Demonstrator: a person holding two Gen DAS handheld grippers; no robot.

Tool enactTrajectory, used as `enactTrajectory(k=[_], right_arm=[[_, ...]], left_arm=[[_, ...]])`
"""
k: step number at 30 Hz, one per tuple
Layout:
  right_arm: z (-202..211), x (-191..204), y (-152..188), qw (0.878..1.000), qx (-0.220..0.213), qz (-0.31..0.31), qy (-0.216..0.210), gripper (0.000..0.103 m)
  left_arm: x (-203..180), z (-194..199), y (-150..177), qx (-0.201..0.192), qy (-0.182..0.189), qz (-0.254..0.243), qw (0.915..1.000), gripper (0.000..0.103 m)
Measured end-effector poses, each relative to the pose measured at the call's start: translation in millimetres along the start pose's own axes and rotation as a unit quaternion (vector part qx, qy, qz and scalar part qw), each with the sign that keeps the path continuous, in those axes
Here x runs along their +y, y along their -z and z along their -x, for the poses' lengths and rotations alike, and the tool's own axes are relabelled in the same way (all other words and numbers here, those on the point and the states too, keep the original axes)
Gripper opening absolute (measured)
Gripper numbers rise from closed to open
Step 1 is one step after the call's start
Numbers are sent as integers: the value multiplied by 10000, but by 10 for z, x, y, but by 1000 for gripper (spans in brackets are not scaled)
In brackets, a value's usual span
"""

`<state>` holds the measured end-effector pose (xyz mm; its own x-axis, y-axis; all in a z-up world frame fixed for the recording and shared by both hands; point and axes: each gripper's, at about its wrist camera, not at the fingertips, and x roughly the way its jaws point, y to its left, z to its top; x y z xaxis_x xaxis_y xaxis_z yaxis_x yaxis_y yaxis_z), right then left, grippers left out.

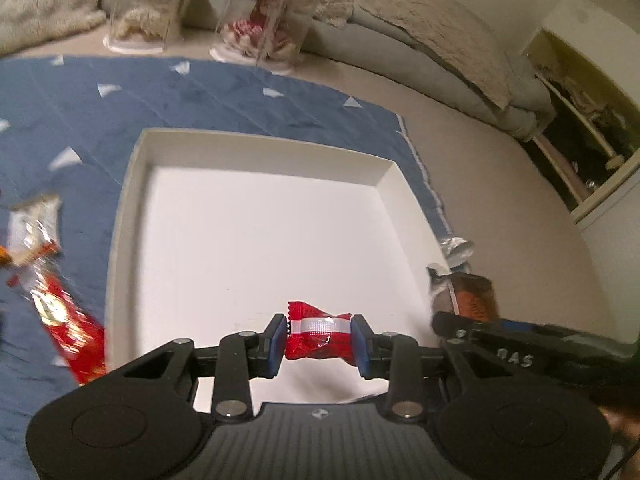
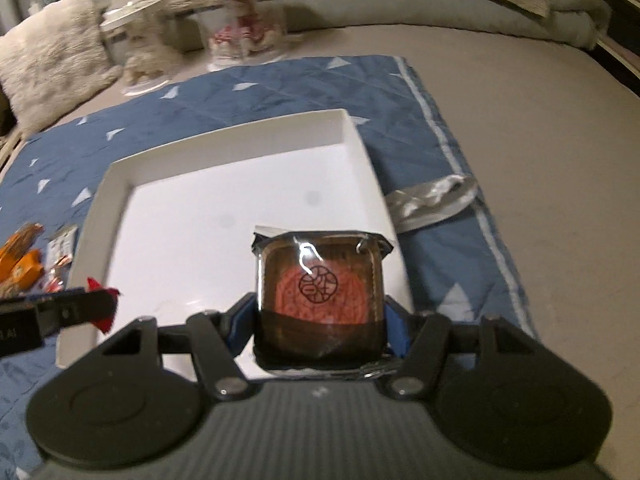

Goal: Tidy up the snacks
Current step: 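Carry both snacks over the white box and open the left tool to drop the candy, then lower the cake pack into the white box and open the right tool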

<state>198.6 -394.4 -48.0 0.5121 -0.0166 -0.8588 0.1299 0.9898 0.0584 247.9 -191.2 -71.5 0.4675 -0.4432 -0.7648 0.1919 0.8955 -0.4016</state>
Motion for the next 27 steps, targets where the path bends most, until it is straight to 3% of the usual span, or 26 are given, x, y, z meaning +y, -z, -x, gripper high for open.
enactTrajectory(k=[19, 23, 27], right_arm=[[-414, 55, -162, 9979, 445, 434, -185, 70], [-419, 17, -170, 9981, 451, 373, -193, 71], [-341, -36, -155, 9986, 397, 319, -128, 76]], left_arm=[[37, -367, 71, 349, 196, 585, 9975, 38], [40, -385, 87, 420, 172, 675, 9967, 68], [34, -372, 104, 519, 55, 602, 9968, 72]])
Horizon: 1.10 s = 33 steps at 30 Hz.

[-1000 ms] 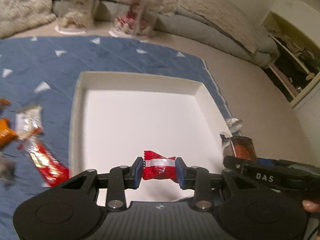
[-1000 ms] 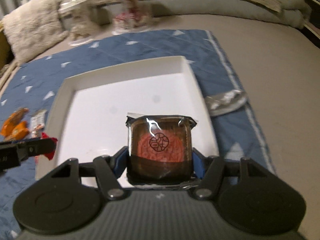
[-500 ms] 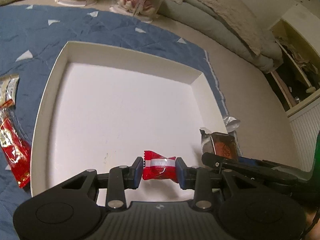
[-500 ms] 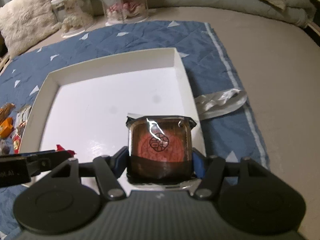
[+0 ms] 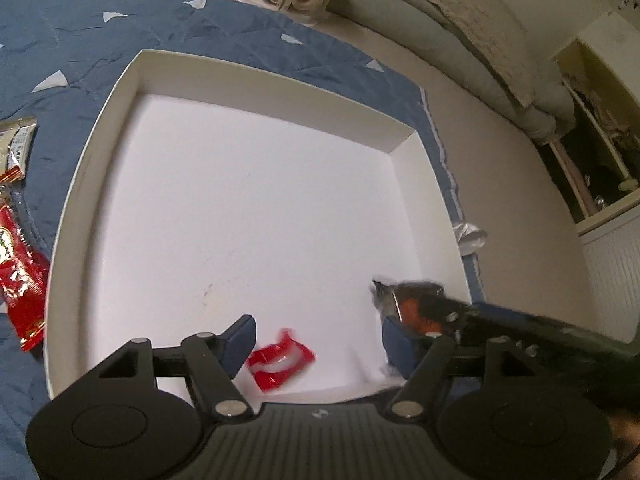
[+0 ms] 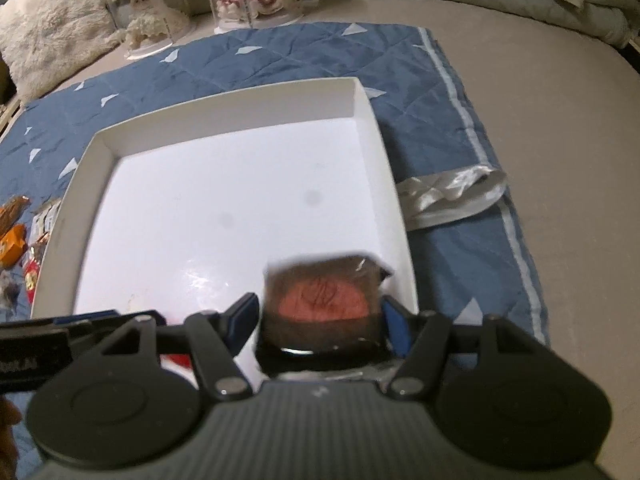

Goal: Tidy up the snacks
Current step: 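Lower the cake pack into the white box and open the right tool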

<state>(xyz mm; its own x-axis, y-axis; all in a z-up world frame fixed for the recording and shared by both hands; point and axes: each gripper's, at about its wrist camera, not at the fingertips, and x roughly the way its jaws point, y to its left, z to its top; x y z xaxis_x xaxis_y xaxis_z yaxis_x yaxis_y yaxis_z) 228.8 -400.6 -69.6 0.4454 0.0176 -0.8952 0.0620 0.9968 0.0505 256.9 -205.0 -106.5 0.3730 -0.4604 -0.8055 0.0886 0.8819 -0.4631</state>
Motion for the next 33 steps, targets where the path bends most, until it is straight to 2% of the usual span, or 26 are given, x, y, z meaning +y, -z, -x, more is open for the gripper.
enactTrajectory(k=[9, 13, 17, 19, 21, 26, 33], right_arm=[[147, -53, 69, 10000, 6, 5, -75, 80], [190, -39, 108, 10000, 49, 19, -68, 80], [268, -8, 140, 10000, 42, 66, -43, 81], [303, -2, 152, 10000, 23, 68, -51, 85], [330, -1, 169, 10000, -28, 52, -24, 92], [358, 3, 209, 9999, -89, -7, 55, 103], [414, 87, 249, 9998, -133, 14, 167, 103]], left_arm=[[25, 100, 50, 59, -195, -125, 9997, 83], [47, 163, 50, 50, -204, -137, 9997, 84], [69, 234, 51, 21, -261, -204, 9994, 90], [96, 275, 52, -2, -316, -216, 9993, 94], [133, 325, 55, -60, -365, -243, 9990, 103], [240, 460, 46, -157, -614, -392, 9972, 103], [451, 632, 30, -141, -807, -501, 9954, 103]])
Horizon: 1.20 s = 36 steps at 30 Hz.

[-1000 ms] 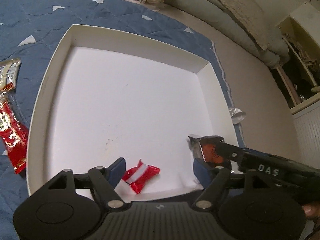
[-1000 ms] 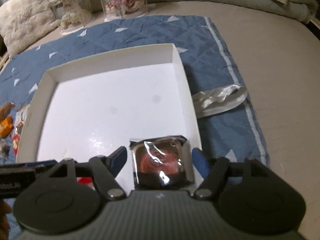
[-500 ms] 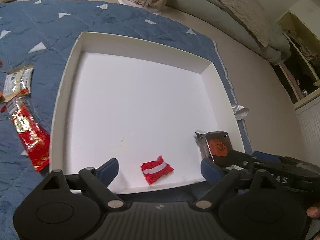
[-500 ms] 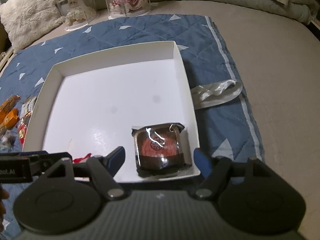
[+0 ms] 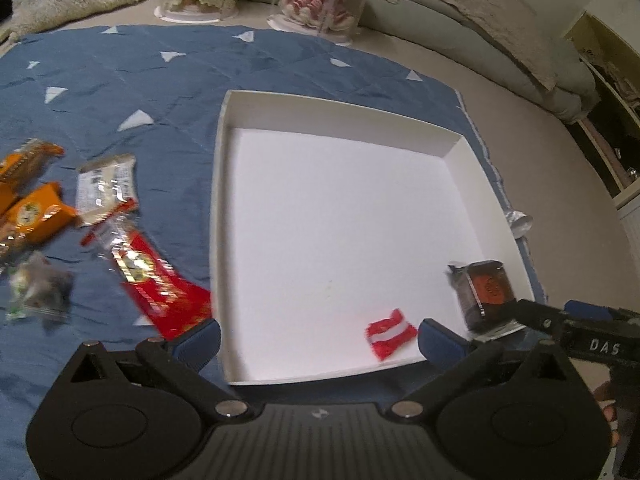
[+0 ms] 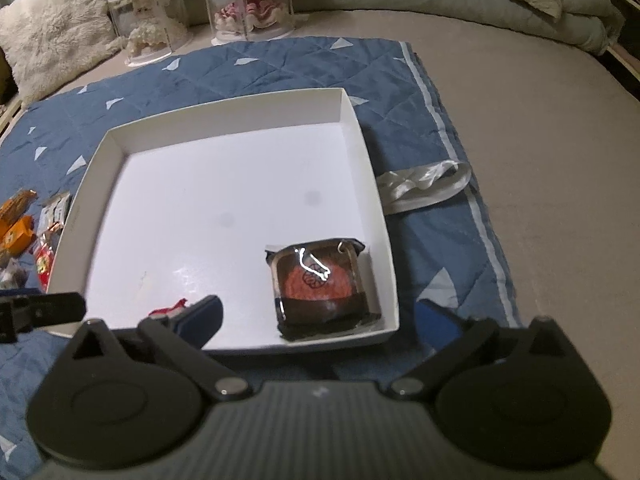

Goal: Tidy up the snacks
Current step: 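Move the left tool to the white cookie pack while the right tool grasps the long red snack bar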

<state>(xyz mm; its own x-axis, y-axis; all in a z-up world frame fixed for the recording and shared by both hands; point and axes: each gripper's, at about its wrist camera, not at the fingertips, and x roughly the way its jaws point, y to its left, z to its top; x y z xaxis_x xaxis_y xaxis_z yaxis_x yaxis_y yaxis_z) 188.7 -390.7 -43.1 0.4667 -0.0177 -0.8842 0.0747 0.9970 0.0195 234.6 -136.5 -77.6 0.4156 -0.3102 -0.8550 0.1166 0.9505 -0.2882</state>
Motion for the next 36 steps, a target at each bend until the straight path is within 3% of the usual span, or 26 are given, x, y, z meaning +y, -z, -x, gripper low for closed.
enactTrajectory(k=[20, 36], right_arm=[[47, 972, -121, 9977, -148, 522, -413, 103], [3, 1933, -199, 9887, -170, 1236, -834, 103]], left_arm=[[1050, 546, -21, -313, -665, 229, 9970, 103], [1979, 941, 62, -512, -1361, 544, 9879, 103]])
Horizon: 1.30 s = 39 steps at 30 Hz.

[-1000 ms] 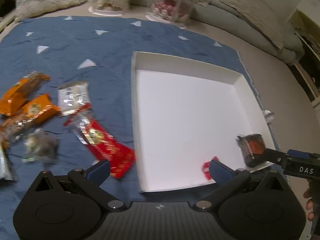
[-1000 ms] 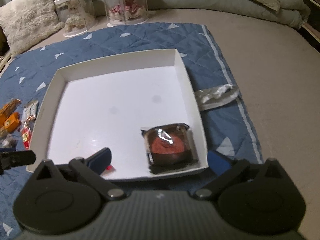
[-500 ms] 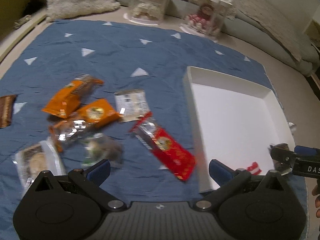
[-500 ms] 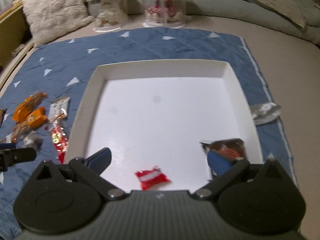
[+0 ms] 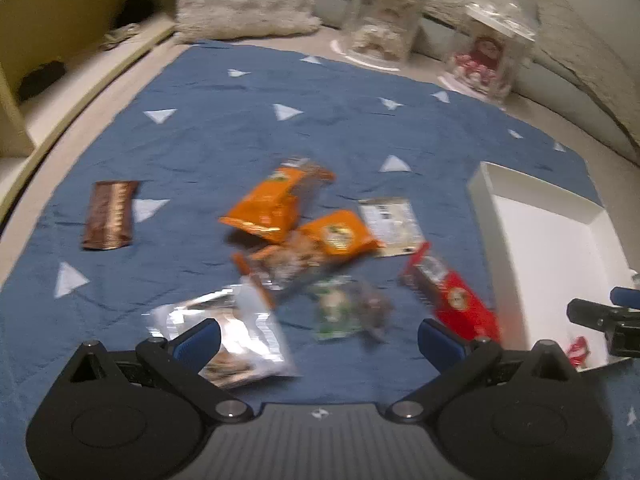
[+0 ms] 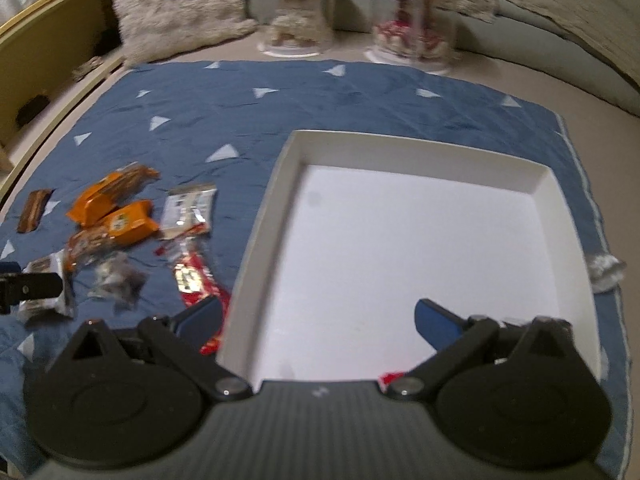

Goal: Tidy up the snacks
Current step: 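Move the left tool to the white cookie pack while the right tool grasps the long red snack bar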

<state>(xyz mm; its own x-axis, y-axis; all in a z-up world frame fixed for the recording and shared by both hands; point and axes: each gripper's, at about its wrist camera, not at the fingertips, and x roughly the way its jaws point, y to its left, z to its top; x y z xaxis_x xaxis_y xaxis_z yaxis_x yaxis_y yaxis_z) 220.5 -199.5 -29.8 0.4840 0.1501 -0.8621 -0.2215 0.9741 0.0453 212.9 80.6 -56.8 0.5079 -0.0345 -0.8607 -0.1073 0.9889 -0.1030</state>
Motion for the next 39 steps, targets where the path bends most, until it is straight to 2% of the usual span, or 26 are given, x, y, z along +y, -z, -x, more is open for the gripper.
enactTrajectory(k=[4, 12, 16, 20, 23, 25, 29, 39], right_arm=[[-81, 231, -80, 9997, -8, 156, -172, 103], [-263, 684, -245, 9972, -94, 663, -320, 103], [-411, 832, -283, 9938, 67, 989, -501, 103], [-537, 982, -276, 9875, 151, 1465, -559, 95], [-622, 1101, -258, 9819, 247, 1799, -543, 90], [-692, 1157, -251, 9779, 366, 1998, -493, 86], [-822, 1183, -230, 9733, 525, 2208, -359, 80], [-1049, 1144, -212, 9660, 843, 2415, -386, 61]], left_arm=[[220, 11, 4, -16, -122, 81, 9999, 103], [540, -138, 2, 154, -315, 545, 9979, 103], [637, -283, 3, 358, -267, 1040, 9936, 103], [698, -446, 36, 588, -301, 1575, 9853, 103], [692, -535, 38, 697, -358, 1771, 9811, 103], [666, -577, 30, 736, -413, 1759, 9808, 103], [572, -674, 12, 800, -664, 1417, 9844, 103], [600, -698, -28, 717, -660, 1694, 9807, 102]])
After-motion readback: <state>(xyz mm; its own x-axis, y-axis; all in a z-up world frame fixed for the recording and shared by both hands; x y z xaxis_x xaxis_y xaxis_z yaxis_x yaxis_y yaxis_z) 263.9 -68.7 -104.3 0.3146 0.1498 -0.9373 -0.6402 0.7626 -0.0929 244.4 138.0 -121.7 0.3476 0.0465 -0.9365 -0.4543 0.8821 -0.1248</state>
